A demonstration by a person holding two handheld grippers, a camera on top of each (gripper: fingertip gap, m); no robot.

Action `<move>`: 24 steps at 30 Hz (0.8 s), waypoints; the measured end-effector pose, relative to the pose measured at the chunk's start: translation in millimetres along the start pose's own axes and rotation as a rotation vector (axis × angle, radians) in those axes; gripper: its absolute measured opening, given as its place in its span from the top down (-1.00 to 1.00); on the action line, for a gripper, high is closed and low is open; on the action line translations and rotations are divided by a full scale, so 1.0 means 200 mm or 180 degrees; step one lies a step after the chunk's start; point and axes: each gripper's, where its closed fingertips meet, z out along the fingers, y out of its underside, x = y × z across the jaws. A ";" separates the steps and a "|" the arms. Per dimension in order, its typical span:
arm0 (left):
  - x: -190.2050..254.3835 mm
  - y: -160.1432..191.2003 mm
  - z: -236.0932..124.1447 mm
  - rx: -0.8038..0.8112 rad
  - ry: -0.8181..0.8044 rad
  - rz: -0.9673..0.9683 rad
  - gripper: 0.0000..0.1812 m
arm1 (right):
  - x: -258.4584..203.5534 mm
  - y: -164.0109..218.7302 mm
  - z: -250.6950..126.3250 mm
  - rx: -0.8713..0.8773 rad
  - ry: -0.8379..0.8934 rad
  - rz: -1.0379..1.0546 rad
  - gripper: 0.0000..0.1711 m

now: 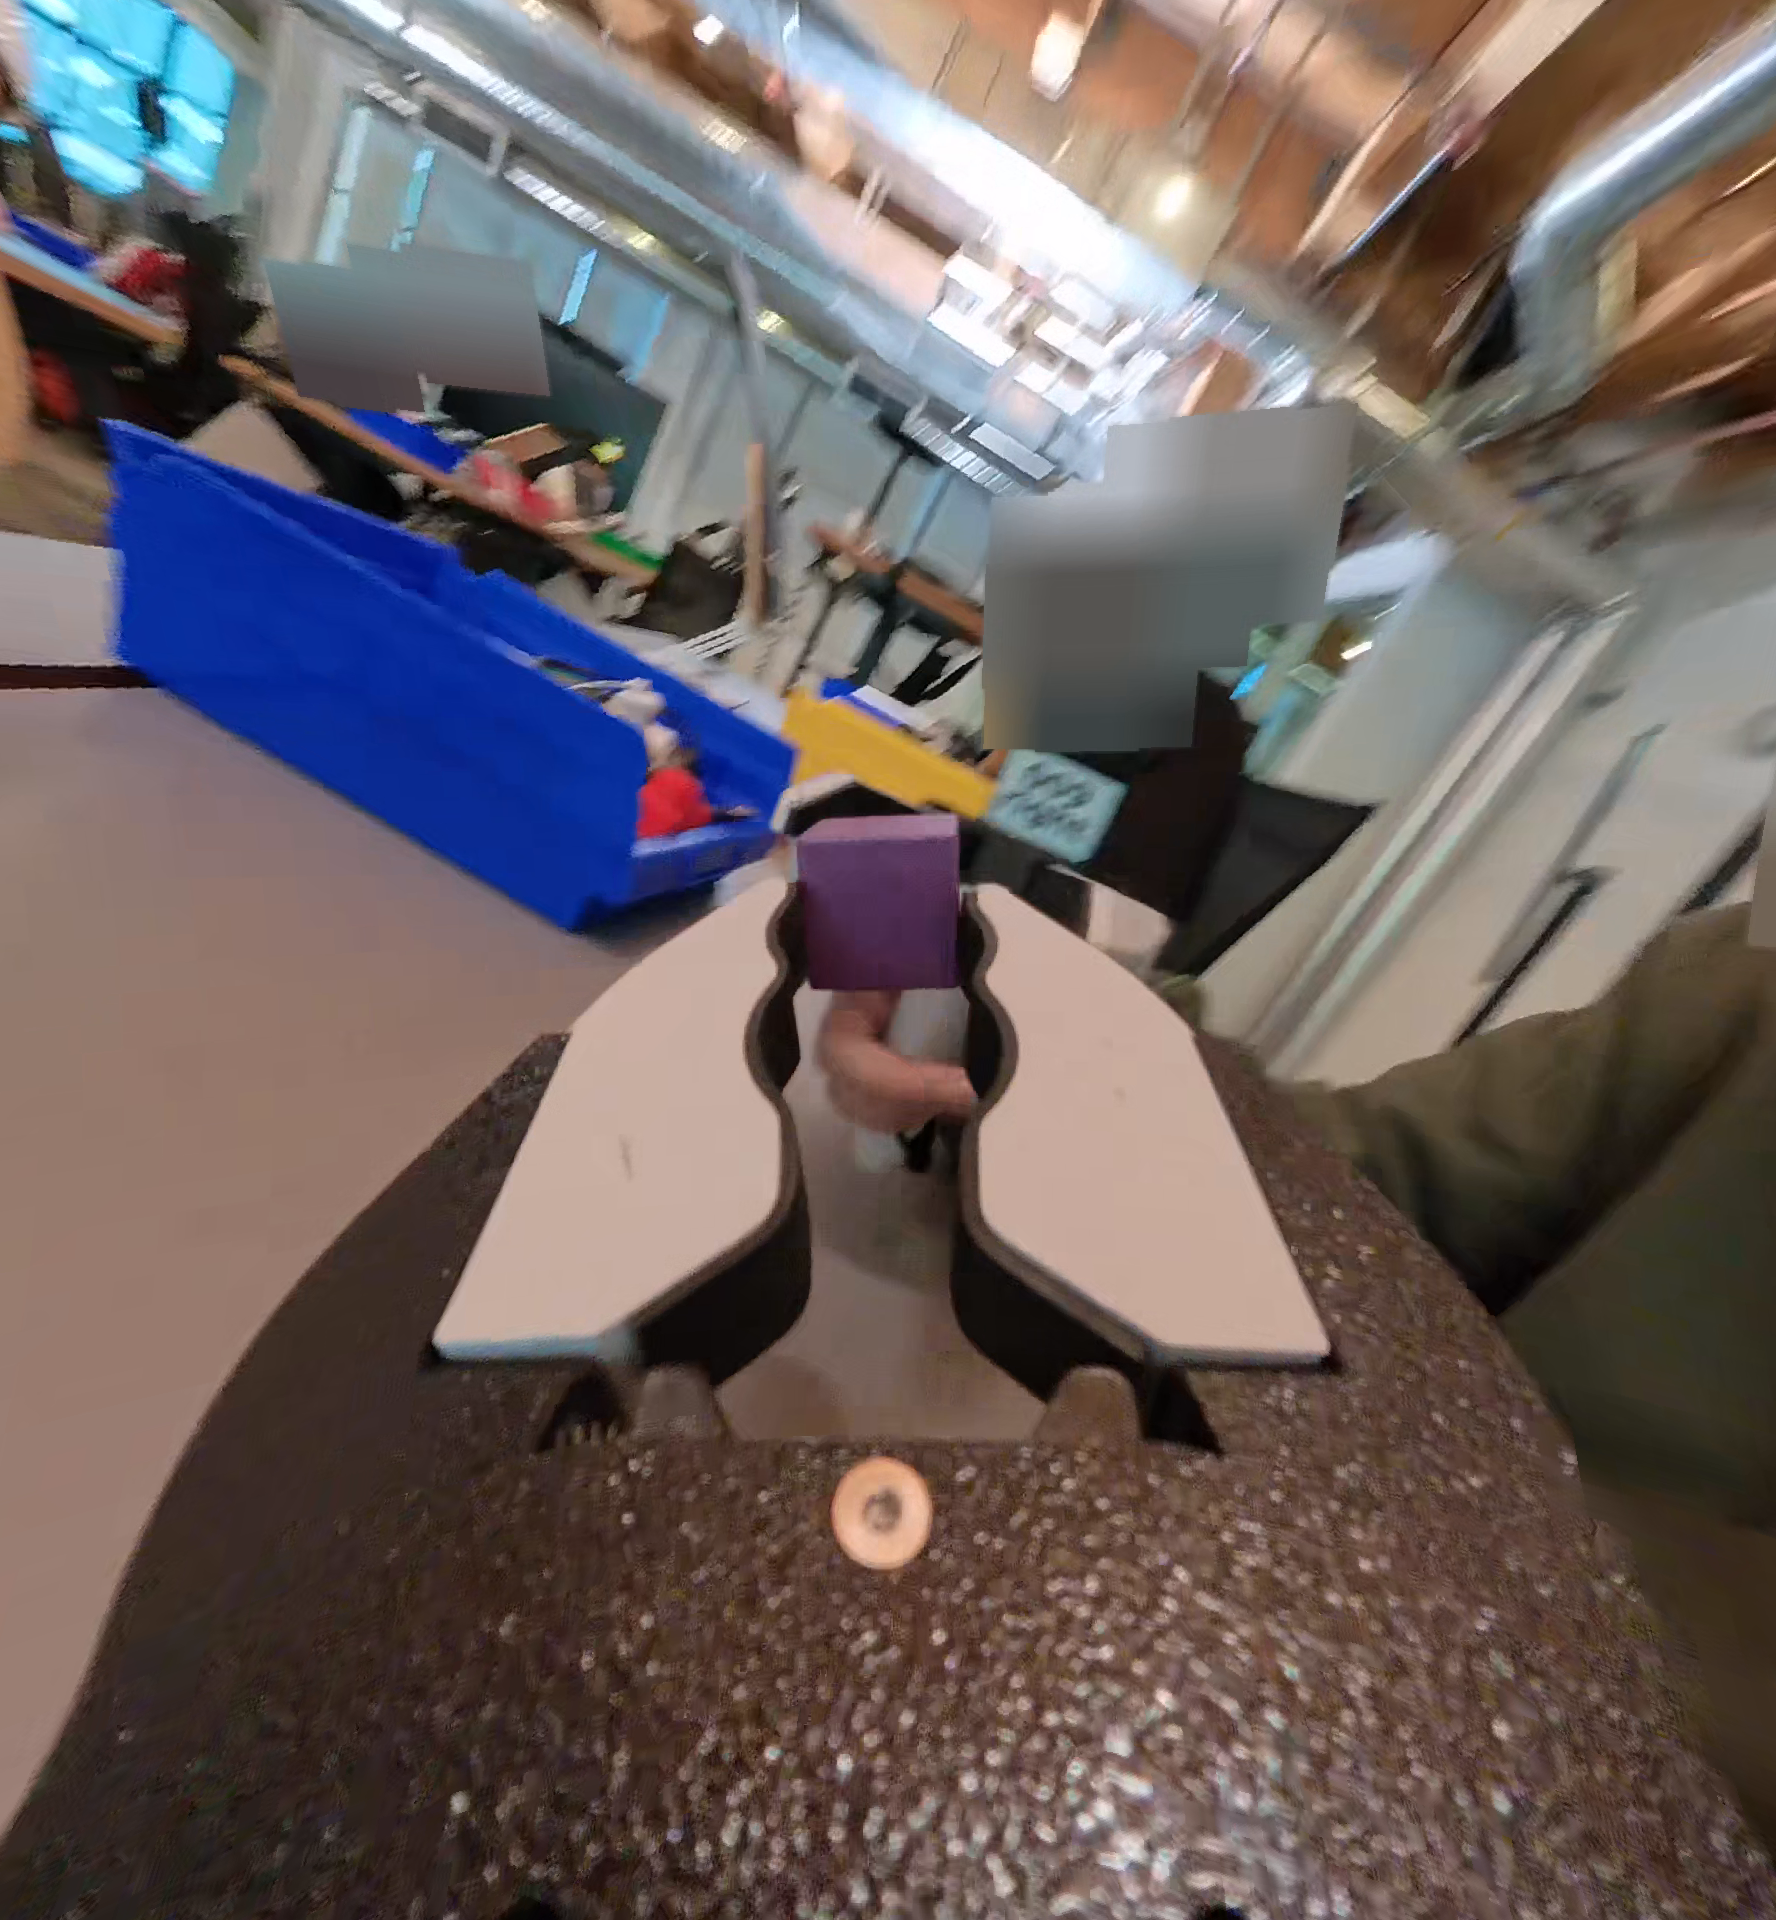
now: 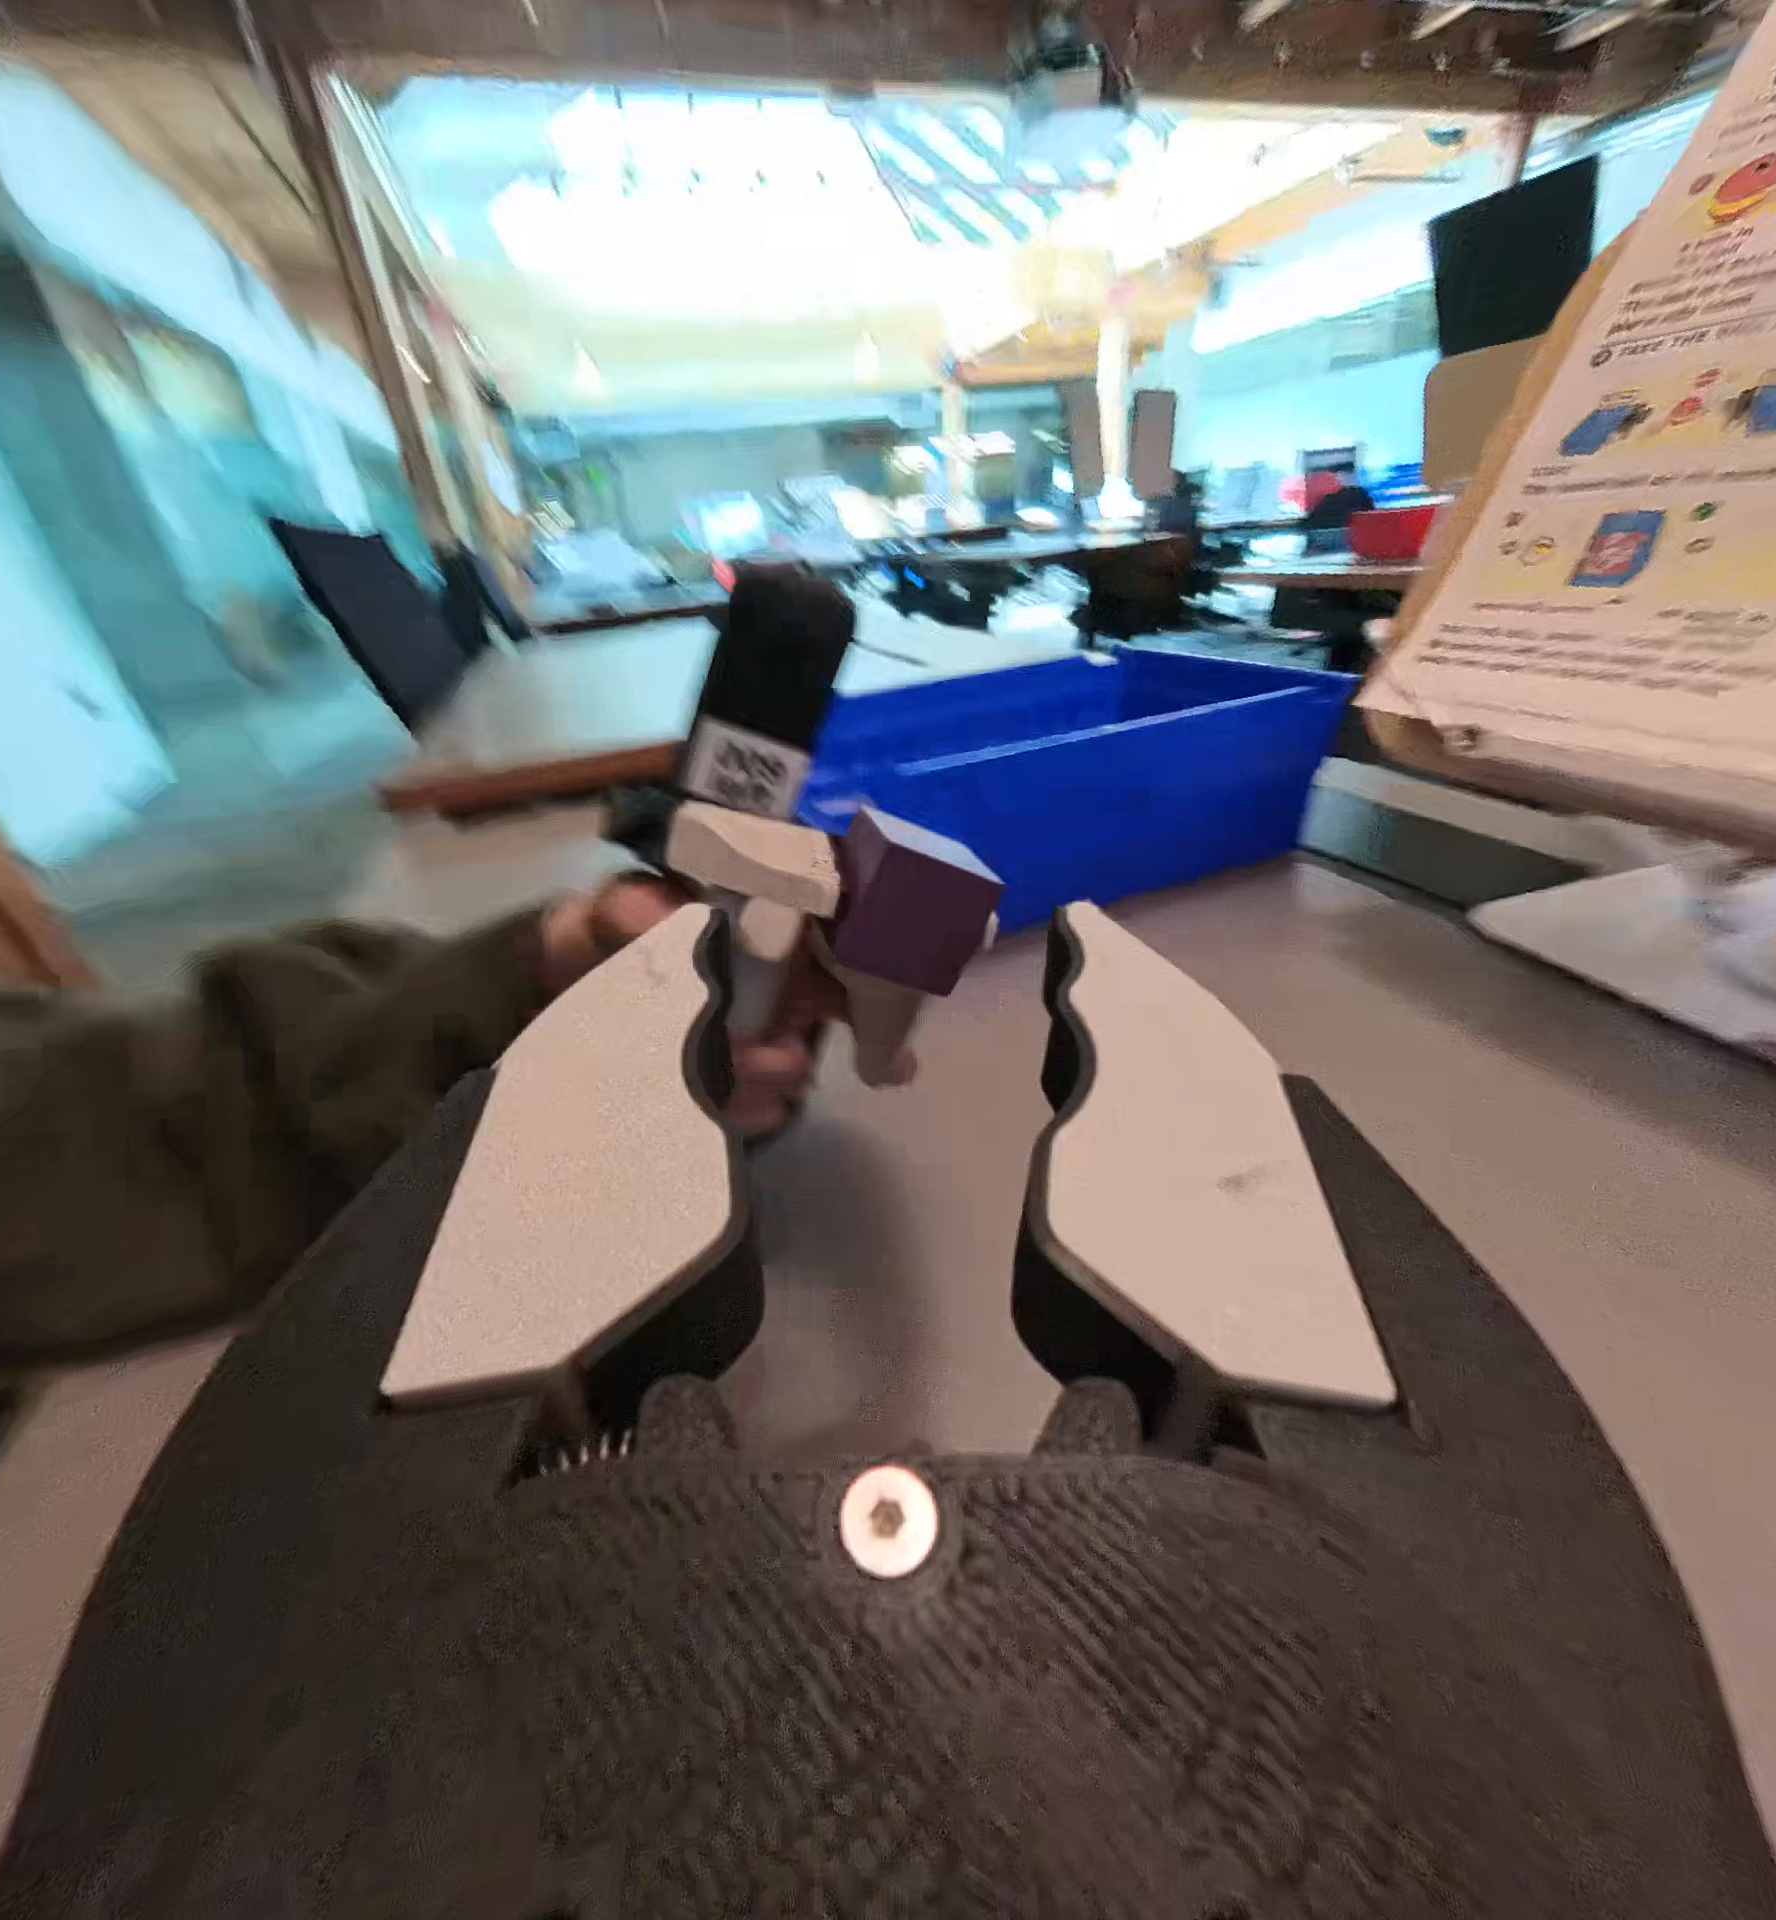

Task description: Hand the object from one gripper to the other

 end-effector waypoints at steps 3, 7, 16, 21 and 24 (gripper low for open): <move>0.07 -0.02 -0.01 0.0179 0.0269 0.0393 0.70 | -0.03 -0.04 -0.01 0.0218 -0.0476 0.0985 0.37; 0.08 0.01 0.01 0.0045 0.0178 0.0809 0.70 | 0.00 -0.05 -0.01 0.0372 -0.0482 0.1292 0.54; 0.06 0.04 0.01 -0.0079 0.0100 0.0879 0.70 | -0.03 -0.05 -0.02 0.0296 -0.0453 0.0910 0.52; 0.06 0.07 0.03 -0.0199 0.0074 0.0963 0.70 | -0.05 -0.01 0.00 0.0113 -0.0450 0.0652 0.70; 0.01 0.04 0.03 -0.0167 -0.0192 0.1012 0.68 | -0.01 -0.02 0.01 0.0136 -0.0234 0.0636 0.69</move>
